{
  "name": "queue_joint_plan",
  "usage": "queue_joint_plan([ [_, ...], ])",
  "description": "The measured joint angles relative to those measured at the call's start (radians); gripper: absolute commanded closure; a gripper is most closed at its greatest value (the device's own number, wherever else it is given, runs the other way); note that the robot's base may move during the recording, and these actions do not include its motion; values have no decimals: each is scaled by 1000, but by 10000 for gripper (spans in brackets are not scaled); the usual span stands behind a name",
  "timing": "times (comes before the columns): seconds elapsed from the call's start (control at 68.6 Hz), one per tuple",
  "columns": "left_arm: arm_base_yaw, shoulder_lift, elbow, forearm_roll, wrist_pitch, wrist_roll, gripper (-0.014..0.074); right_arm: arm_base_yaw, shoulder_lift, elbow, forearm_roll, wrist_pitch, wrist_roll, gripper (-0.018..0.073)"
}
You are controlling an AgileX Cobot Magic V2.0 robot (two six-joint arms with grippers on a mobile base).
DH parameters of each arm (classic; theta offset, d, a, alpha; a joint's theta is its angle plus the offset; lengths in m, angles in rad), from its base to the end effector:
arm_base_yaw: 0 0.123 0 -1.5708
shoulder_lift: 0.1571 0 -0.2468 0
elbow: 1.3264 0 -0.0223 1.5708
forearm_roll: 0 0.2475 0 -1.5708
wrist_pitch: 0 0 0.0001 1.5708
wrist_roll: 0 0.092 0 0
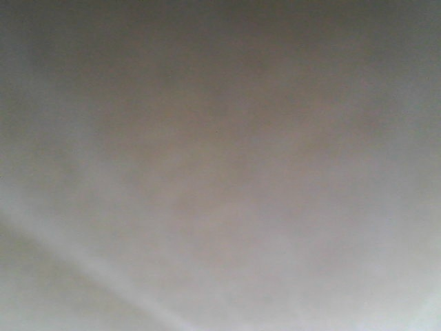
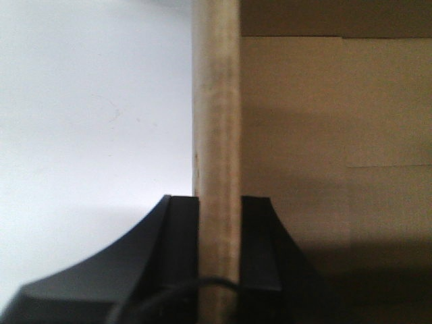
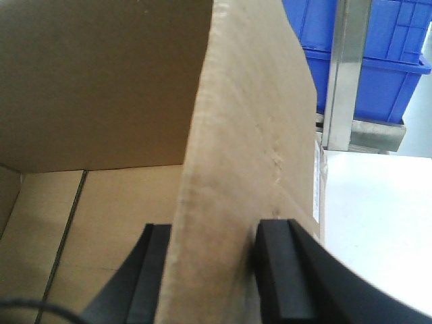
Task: Grab box from left shelf to table start
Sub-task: 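Lower the box with both grippers onto the white table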
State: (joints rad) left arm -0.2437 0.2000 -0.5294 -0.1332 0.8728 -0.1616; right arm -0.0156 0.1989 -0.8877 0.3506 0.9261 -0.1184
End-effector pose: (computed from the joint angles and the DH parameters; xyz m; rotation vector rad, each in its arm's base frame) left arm 0.0641 -0.0256 0.2898 0.0614 2.0438 -0.4123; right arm 0.0179 0.0250 0.3877 -0.1130 1.6907 0.2965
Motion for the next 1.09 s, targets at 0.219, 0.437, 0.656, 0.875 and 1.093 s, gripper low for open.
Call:
queue_joint_plan([
  [0.219, 0, 0, 2, 0, 0, 0, 696, 0, 0, 0, 0, 0, 0, 502],
  [0.437, 0, 0, 2, 0, 0, 0, 696, 0, 0, 0, 0, -4, 0, 502],
  [0.656, 0, 0, 3, -4, -2, 0, 696, 0, 0, 0, 0, -6, 0, 502],
  [0.875, 0, 0, 0, -10, -2, 0, 696, 0, 0, 0, 0, -4, 0, 502],
  [1.093, 0, 39, -118, 35, 86, 0, 696, 0, 58, 2, -11, 37, -8, 502],
])
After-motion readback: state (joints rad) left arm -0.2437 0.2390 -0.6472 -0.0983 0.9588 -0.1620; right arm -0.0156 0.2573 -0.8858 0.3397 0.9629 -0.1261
